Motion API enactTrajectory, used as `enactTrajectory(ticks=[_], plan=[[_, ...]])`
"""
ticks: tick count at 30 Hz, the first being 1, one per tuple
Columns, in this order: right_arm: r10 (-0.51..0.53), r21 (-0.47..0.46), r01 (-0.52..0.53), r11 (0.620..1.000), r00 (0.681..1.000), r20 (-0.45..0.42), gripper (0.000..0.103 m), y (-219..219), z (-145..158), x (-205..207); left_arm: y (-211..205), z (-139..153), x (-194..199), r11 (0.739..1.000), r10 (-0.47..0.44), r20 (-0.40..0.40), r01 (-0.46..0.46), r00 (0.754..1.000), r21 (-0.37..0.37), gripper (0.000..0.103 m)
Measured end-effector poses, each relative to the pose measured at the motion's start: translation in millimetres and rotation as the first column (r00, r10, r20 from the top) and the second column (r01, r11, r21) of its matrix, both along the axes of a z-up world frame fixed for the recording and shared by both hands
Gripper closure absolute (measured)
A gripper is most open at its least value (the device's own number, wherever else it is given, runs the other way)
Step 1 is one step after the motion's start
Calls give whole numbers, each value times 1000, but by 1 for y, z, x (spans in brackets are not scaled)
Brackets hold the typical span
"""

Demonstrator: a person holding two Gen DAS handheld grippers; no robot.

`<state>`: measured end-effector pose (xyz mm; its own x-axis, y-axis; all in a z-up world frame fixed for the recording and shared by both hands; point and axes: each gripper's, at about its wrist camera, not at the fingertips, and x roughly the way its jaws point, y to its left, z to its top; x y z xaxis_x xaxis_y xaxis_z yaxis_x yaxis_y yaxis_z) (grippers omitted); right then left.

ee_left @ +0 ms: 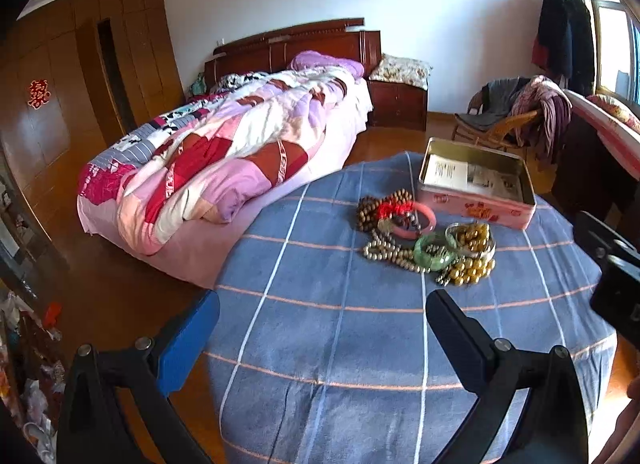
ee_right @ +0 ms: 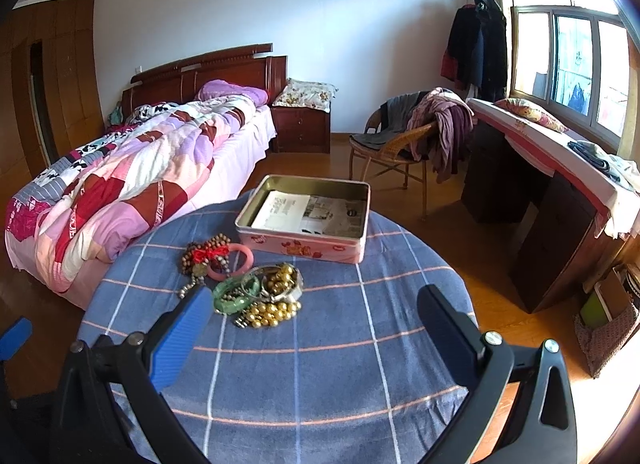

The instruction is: Organize jewelry

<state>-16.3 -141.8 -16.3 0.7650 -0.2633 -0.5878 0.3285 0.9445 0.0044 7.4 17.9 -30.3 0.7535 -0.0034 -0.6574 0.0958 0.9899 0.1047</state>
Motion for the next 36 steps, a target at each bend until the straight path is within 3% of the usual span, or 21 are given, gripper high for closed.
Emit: enactTrajectory(ticks=[6, 8, 13, 19, 25, 27, 29, 36], plan=[[12, 71, -7, 997, 998, -63, 37, -23, -30, 4, 1, -29, 13, 999, -33, -64, 33, 997, 7, 1], [36, 111, -28, 993, 997, -72, 58, -28, -39, 10, -1, -40, 22, 999, -28, -83, 32, 996, 39, 1], [129, 172, -115, 978, 989, -72, 76, -29, -49, 32, 0, -58, 44, 999, -34, -123, 38, 992, 32, 2], [295, 176, -283, 943, 955, -43, 76, -5, -54, 61, -7, -65, 65, 995, -78, -136, 85, 988, 45, 2], [408, 155, -389, 908, 904, -126, 87, 17, -76, 105, -5, -71, 88, 995, -90, -162, 97, 983, 33, 2], [433, 164, -408, 898, 886, -164, 91, 20, -86, 117, -6, -73, 93, 994, -103, -166, 109, 981, 29, 15], [457, 182, -426, 886, 868, -192, 93, 20, -94, 125, -6, -76, 99, 992, -120, -186, 124, 975, 10, 20], [480, 246, -430, 869, 853, -204, 99, 6, -100, 128, -19, -75, 120, 978, -210, -191, 202, 959, -61, 23]])
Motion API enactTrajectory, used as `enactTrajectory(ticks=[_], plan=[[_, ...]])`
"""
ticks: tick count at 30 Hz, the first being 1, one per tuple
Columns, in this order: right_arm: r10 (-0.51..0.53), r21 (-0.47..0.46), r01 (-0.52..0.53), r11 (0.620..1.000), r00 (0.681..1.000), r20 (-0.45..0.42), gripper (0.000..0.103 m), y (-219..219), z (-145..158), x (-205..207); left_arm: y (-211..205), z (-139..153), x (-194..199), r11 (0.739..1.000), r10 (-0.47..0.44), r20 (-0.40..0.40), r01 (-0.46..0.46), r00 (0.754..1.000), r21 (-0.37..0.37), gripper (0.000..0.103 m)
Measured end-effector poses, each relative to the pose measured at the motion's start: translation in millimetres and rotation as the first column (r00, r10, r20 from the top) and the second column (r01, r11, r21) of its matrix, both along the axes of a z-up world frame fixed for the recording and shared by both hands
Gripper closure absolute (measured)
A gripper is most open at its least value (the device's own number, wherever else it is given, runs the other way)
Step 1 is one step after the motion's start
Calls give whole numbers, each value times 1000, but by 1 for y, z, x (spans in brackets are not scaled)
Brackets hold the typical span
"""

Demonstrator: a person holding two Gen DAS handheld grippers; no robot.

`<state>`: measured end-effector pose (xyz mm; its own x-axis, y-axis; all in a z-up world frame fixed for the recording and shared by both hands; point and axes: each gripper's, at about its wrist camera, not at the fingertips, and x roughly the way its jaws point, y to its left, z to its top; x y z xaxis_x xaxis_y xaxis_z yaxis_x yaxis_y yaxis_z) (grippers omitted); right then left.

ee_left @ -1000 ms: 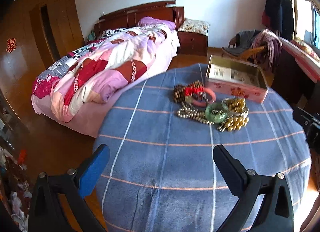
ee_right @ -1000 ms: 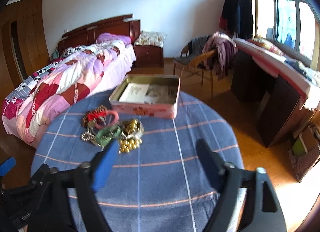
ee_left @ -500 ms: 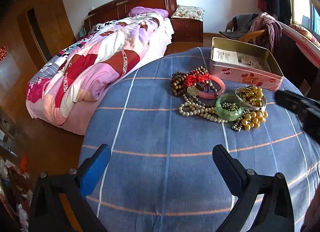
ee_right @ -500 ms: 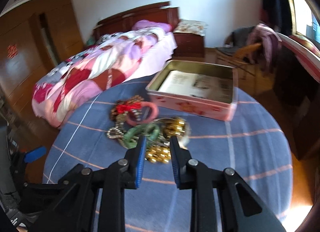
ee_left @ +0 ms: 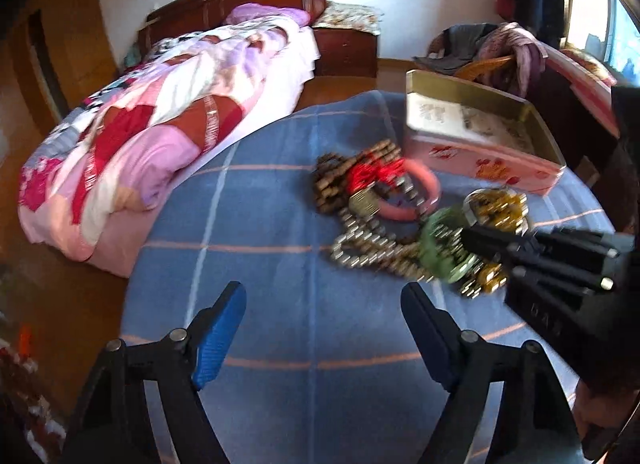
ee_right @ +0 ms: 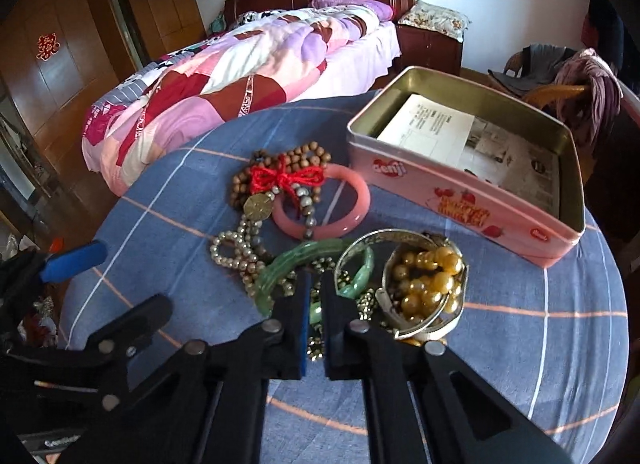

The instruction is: Organize jewelry

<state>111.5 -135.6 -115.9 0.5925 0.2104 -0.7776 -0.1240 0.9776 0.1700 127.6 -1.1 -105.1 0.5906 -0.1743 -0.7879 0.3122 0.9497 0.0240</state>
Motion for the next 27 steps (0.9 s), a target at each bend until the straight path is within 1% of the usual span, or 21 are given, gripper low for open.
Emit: enactTrajectory(ticks=[3, 6, 7, 9, 10, 11, 13, 14, 15, 16, 17, 18, 19, 20, 21, 22, 23, 24, 25, 26, 27], plan=[[-7, 85, 8, 996, 1000, -13, 102, -15, -1, -3, -7, -2, 11, 998, -30, -28, 28, 999, -62, 23], [-13, 122, 13, 992, 1000, 1, 102, -22, 3, -9, -20, -9, 23, 993, -67, -72, 60, 995, -97, 23], [-21, 109, 20, 994, 1000, 12, 102, -25, 6, -12, -25, -12, 25, 993, -77, -78, 70, 994, -93, 23], [-28, 106, 25, 994, 999, 35, 102, -26, 10, -14, -37, -18, 28, 995, -91, -78, 87, 993, -53, 23], [-25, 111, 19, 994, 998, 56, 99, -26, 13, -16, -42, -20, 28, 994, -103, -80, 100, 991, -45, 23], [-25, 108, 17, 994, 997, 72, 94, -26, 15, -17, -47, -21, 29, 994, -111, -81, 108, 991, -34, 23], [-35, 74, 28, 997, 995, 99, 89, -23, 18, -19, -54, -24, 30, 994, -113, -74, 112, 991, -10, 23], [-36, 65, 29, 997, 994, 102, 73, -22, 18, -18, -55, -26, 32, 994, -110, -80, 109, 991, -14, 23], [-47, 65, 40, 997, 993, 110, 63, -24, 18, -19, -55, -28, 33, 994, -106, -88, 106, 990, -14, 23], [-59, 65, 51, 997, 991, 120, 39, -26, 18, -19, -54, -31, 35, 995, -100, -103, 98, 990, -20, 23], [-63, 65, 55, 996, 990, 127, 31, -28, 18, -17, -53, -33, 37, 995, -96, -113, 93, 989, -28, 23], [-58, 58, 51, 997, 991, 122, 31, -29, 16, -15, -52, -35, 39, 995, -98, -120, 93, 988, -48, 23], [-59, 58, 53, 997, 992, 111, 34, -31, 16, -13, -52, -35, 38, 993, -106, -105, 100, 989, -57, 23], [-61, 64, 55, 996, 993, 99, 38, -33, 14, -11, -52, -36, 38, 990, -125, -112, 117, 986, -79, 28], [-69, 79, 62, 995, 994, 88, 41, -36, 12, -9, -52, -36, 37, 986, -134, -112, 122, 985, -112, 38], [-74, 87, 67, 994, 994, 83, 50, -38, 10, -8, -51, -36, 37, 987, -121, -102, 108, 987, -121, 46], [-80, 89, 73, 993, 994, 78, 62, -40, 9, -9, -51, -37, 38, 990, -108, -99, 98, 989, -103, 60], [-87, 89, 81, 993, 994, 69, 67, -42, 8, -8, -51, -37, 39, 987, -115, -92, 104, 989, -122, 66], [-94, 94, 88, 992, 994, 58, 76, -44, 6, -7, -50, -36, 39, 986, -120, -92, 107, 989, -129, 67], [-96, 98, 91, 991, 994, 55, 81, -45, 6, -10, -49, -35, 39, 984, -127, -89, 115, 988, -135, 74], [-97, 100, 91, 991, 994, 55, 81, -46, 6, -10, -47, -31, 37, 982, -135, -73, 124, 988, -140, 95]])
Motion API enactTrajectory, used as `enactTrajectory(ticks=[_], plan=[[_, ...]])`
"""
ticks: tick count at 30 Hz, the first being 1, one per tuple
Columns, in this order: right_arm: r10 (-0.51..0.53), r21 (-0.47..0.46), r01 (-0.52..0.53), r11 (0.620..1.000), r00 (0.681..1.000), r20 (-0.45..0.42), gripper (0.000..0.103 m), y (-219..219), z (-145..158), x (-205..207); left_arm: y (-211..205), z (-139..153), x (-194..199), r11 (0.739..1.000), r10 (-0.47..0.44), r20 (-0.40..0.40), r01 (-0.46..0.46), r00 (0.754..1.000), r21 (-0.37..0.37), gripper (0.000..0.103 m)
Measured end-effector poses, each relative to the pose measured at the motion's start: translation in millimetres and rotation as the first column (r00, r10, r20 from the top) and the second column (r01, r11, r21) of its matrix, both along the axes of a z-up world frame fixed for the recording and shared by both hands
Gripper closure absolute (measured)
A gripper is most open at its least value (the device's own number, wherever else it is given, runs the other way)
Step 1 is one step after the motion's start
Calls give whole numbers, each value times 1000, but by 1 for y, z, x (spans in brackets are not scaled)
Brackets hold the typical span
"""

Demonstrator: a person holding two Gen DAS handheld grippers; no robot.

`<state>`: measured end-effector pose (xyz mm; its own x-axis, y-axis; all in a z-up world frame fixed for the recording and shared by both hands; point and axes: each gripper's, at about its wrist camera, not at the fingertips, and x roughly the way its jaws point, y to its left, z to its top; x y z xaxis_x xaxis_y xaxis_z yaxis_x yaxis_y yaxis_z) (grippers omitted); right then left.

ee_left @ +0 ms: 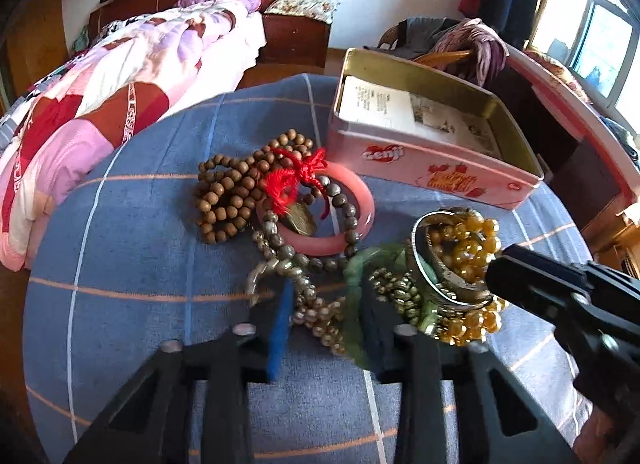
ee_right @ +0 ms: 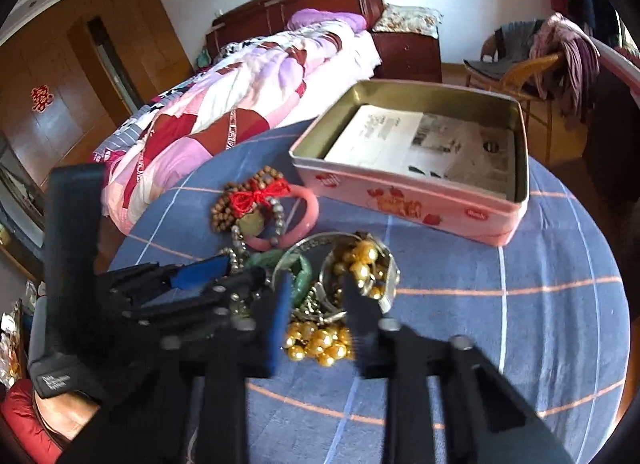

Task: Organize jewelry
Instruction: 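Grasp the green jade bangle with the left gripper while the right gripper grasps the silver bangle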

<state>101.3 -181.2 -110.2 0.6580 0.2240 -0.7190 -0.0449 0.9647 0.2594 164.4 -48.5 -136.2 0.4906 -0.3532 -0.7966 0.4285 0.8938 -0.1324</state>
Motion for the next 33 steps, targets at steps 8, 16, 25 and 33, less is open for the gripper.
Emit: enactTrajectory(ticks=[8, 16, 25, 33], plan=[[74, 6, -74, 997, 997, 8, 79, 18, 2, 0, 44, 34, -27, 993, 64, 69, -56, 996, -105, 97], [95, -111, -101, 989, 994, -59, 77, 48, -25, 25, 67, 47, -42, 990, 121, 108, -111, 987, -88, 97], [78, -88, -89, 992, 989, -126, 96, 43, -33, 45, 66, 45, -47, 992, 115, 105, -108, 988, -64, 97], [66, 76, -61, 995, 996, -65, 99, 26, -6, 0, 66, 55, -59, 993, 110, 132, -102, 985, -65, 97]])
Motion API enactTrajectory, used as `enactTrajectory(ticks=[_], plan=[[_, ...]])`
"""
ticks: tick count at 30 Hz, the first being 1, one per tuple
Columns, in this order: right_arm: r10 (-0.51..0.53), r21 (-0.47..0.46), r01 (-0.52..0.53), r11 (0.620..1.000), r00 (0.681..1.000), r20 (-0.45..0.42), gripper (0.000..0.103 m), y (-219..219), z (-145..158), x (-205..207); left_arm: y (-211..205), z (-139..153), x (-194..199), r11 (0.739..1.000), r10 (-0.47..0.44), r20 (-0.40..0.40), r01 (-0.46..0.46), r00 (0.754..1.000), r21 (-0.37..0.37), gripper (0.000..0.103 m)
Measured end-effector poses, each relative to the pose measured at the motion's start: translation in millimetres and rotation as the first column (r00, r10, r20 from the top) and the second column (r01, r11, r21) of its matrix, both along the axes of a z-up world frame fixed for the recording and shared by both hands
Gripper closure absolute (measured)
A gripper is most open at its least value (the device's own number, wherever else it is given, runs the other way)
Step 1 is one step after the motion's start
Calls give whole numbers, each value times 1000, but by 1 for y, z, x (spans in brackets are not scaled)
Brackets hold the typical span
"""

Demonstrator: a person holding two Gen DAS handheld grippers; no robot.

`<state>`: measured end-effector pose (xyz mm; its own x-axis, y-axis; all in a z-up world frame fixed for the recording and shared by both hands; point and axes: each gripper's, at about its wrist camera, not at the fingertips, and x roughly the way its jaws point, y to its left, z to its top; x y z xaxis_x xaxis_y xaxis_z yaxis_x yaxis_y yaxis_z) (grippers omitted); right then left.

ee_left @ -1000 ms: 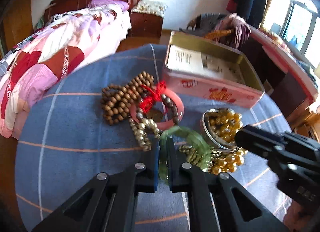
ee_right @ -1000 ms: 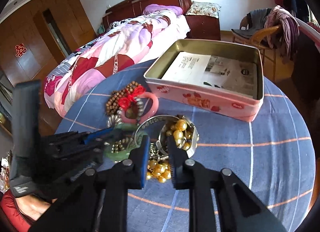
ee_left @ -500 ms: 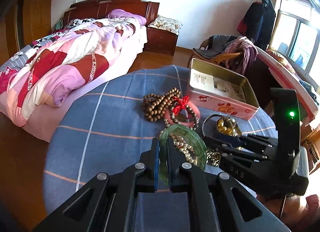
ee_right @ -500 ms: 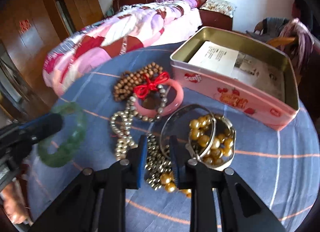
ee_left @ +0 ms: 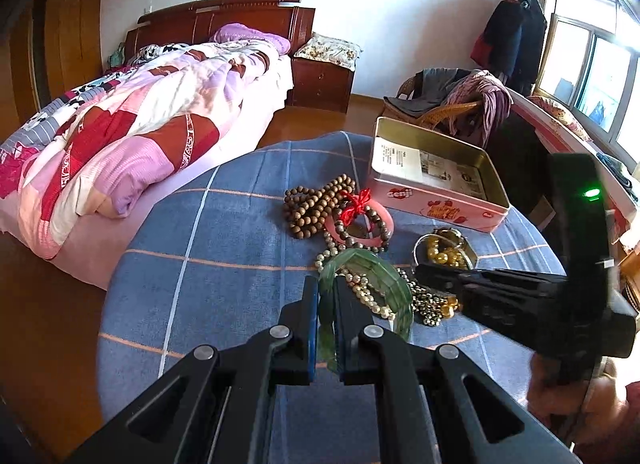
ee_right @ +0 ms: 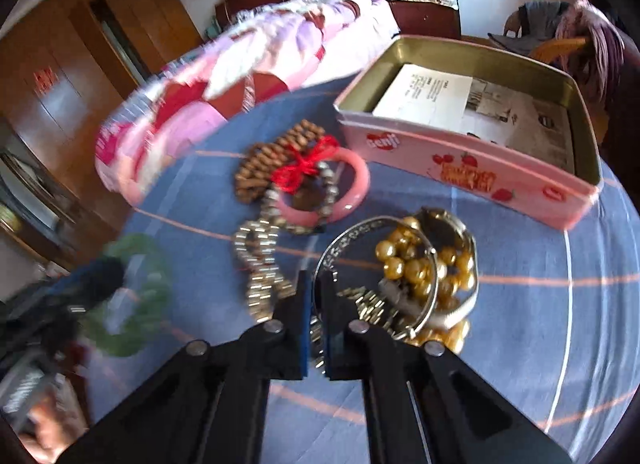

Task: Organize jewelry
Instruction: 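Grasp the green jade bangle with the left gripper while the right gripper grasps the silver bangle, then carry both bangles over the pink tin and open both grippers inside it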

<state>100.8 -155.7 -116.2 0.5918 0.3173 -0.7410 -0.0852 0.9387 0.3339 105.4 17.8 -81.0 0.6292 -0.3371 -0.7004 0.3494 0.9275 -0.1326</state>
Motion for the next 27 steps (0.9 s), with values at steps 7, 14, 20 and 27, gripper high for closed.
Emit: enactTrajectory(ticks=[7, 14, 20, 27], plan=[[-33, 48, 27, 998, 993, 111, 99, -7, 44, -32, -7, 11, -15, 1000, -14, 19, 14, 1000, -20, 97], [-76, 70, 64, 996, 979, 191, 99, -22, 71, -49, -11, 18, -29, 999, -32, 38, 33, 999, -17, 97], [-69, -27, 75, 997, 978, 195, 94, -22, 66, -50, -15, 20, -33, 999, -38, 44, 38, 998, -12, 97], [20, -90, -12, 996, 996, 92, 43, 5, 25, -22, -10, 16, -33, 1000, -28, 40, 29, 999, -3, 97]])
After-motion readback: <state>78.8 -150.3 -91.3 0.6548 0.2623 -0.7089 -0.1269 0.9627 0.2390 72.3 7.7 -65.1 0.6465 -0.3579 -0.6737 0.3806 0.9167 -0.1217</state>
